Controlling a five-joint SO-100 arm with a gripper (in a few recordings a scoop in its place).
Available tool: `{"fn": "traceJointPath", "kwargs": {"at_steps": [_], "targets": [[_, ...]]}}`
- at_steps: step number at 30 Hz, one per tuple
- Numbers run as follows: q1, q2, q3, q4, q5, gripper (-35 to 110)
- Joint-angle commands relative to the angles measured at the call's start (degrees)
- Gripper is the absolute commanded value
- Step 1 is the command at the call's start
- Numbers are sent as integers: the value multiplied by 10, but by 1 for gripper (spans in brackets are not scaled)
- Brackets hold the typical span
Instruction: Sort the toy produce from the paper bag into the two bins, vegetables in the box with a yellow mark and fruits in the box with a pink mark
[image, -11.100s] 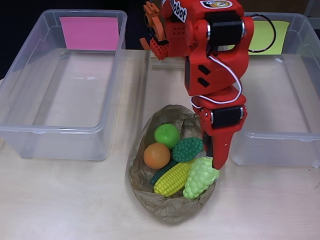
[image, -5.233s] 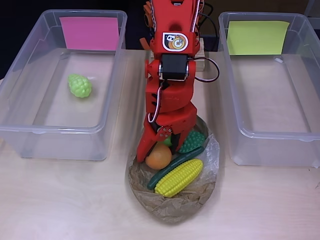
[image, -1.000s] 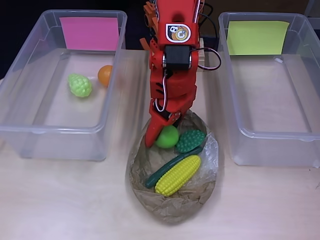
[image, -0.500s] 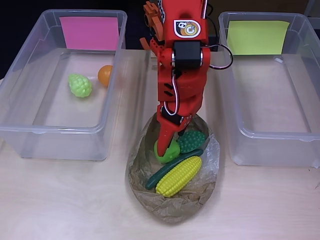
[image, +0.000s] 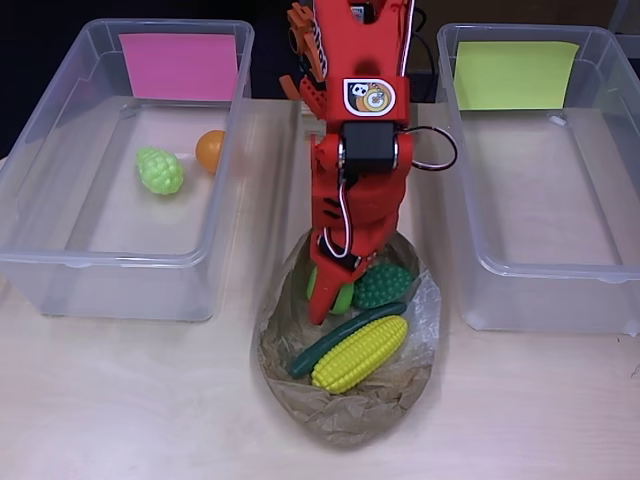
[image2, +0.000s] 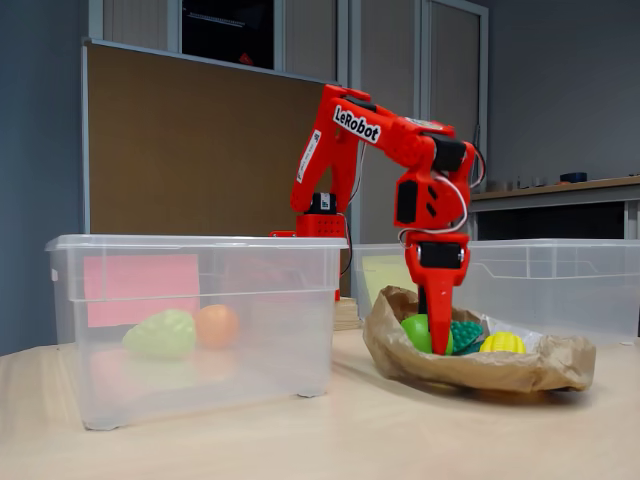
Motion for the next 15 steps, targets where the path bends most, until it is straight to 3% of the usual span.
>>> {"fn": "traceJointPath", "kwargs": {"at_steps": [1,15], "targets": [[7,-1,-15,-6,-11,31],[27,-11,-6,25,-27,41]]}}
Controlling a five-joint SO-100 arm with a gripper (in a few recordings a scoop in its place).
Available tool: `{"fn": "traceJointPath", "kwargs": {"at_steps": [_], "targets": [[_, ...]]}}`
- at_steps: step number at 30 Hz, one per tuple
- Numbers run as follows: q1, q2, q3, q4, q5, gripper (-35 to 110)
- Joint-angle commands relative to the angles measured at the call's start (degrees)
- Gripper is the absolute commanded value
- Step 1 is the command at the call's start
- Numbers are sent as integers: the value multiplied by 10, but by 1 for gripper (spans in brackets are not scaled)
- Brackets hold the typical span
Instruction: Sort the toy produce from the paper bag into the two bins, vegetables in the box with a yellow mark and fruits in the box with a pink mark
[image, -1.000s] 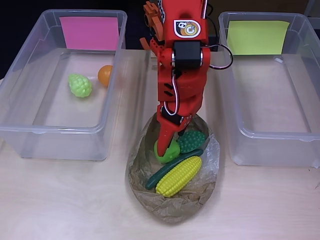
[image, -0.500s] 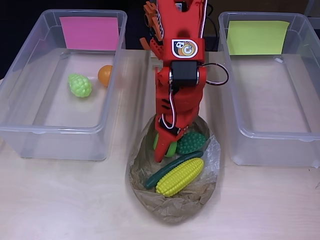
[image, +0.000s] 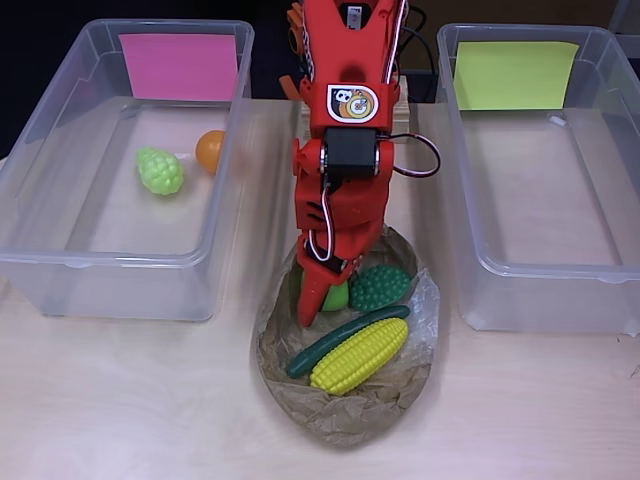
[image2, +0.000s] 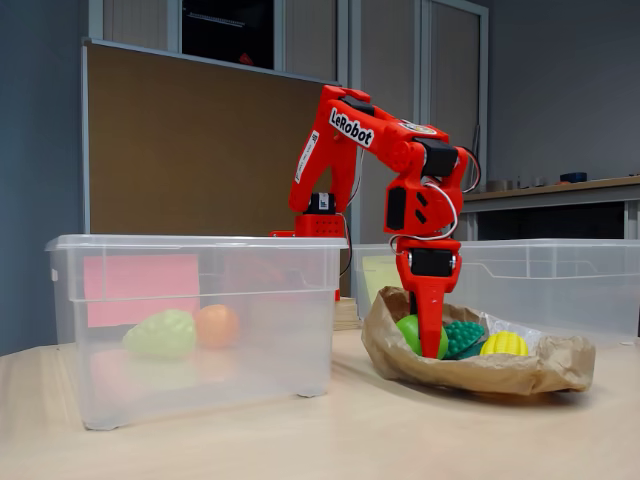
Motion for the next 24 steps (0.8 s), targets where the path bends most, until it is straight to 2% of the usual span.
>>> {"fn": "traceJointPath", "kwargs": {"at_steps": [1,9,19,24], "targets": [[3,9,-3,26,2,43],[10,12,6,40,16,41],[2,9,-8,23,16,27],[-8,28,-43,32,4,26]]}}
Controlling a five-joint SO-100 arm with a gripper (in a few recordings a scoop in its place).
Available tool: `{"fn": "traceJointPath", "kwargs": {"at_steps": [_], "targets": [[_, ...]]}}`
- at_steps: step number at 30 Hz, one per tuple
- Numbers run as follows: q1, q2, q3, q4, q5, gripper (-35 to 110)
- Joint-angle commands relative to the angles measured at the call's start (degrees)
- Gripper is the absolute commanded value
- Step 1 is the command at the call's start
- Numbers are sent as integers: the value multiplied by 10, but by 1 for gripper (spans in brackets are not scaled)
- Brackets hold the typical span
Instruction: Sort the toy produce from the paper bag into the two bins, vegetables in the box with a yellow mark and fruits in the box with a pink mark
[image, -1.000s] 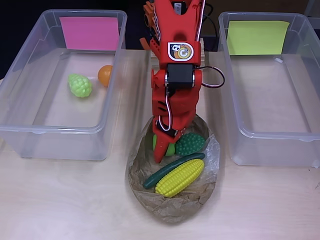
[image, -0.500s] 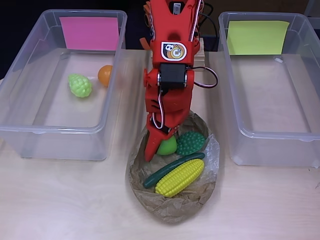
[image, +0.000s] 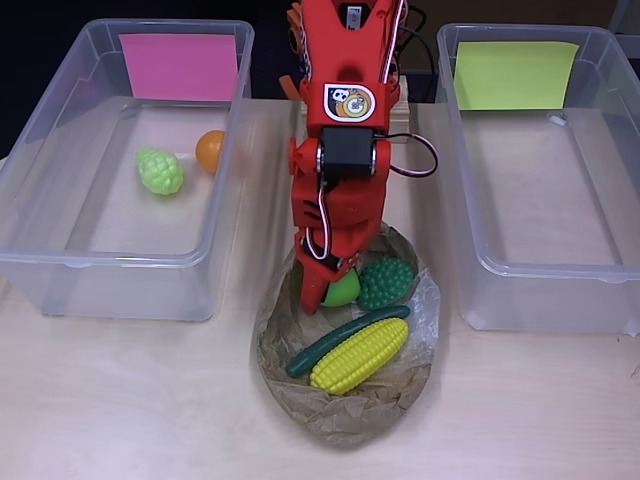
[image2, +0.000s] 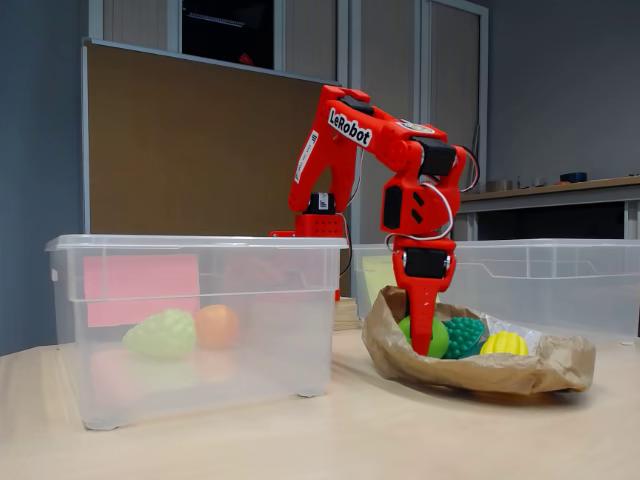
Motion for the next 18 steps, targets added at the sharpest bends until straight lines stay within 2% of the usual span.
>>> {"fn": "traceJointPath", "kwargs": {"at_steps": [1,12,18], "targets": [[-16,39,-42,21,-13,27],[-3,227,-199,187,-74,32],[91,375,-168,221,-103,32]]}}
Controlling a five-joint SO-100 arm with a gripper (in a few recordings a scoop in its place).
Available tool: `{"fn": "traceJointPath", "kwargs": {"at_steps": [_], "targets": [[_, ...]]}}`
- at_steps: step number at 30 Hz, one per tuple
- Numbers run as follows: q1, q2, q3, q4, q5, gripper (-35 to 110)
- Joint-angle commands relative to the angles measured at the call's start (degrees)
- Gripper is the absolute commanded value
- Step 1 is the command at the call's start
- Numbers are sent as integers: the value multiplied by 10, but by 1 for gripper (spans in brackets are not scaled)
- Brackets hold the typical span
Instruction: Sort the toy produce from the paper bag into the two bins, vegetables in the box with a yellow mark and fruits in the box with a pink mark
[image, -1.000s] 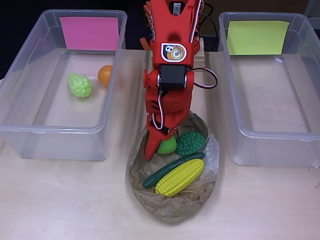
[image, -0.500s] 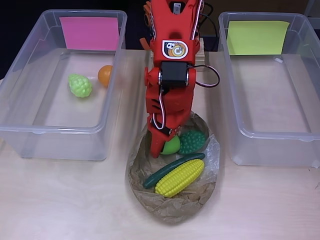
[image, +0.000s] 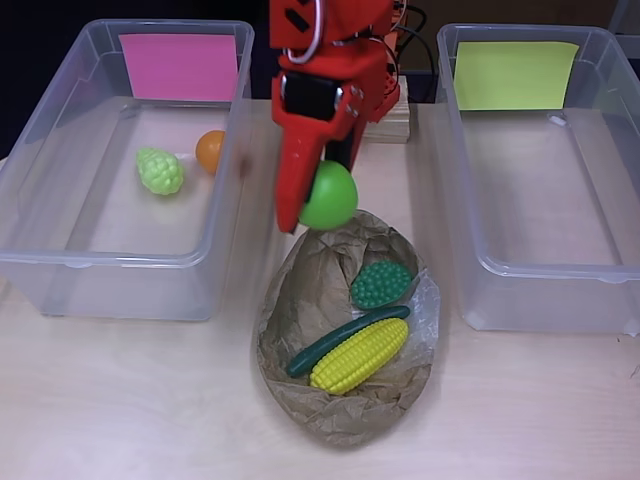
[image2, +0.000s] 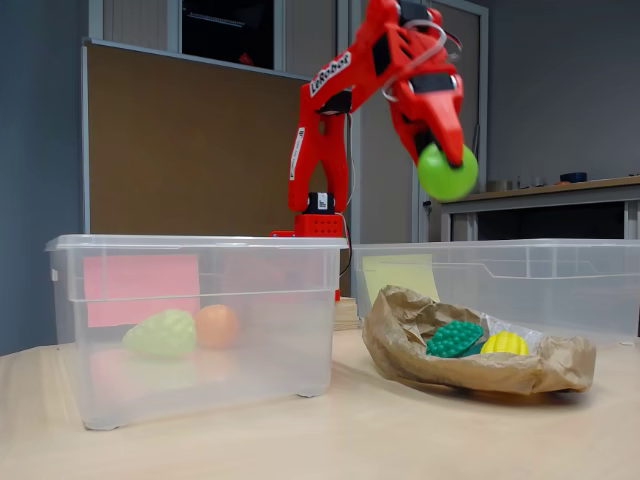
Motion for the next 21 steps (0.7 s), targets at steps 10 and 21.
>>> {"fn": "traceJointPath", "kwargs": {"at_steps": [10,21], "targets": [[396,204,134,134,62,36],[701,137,261,89,-66,34]]}}
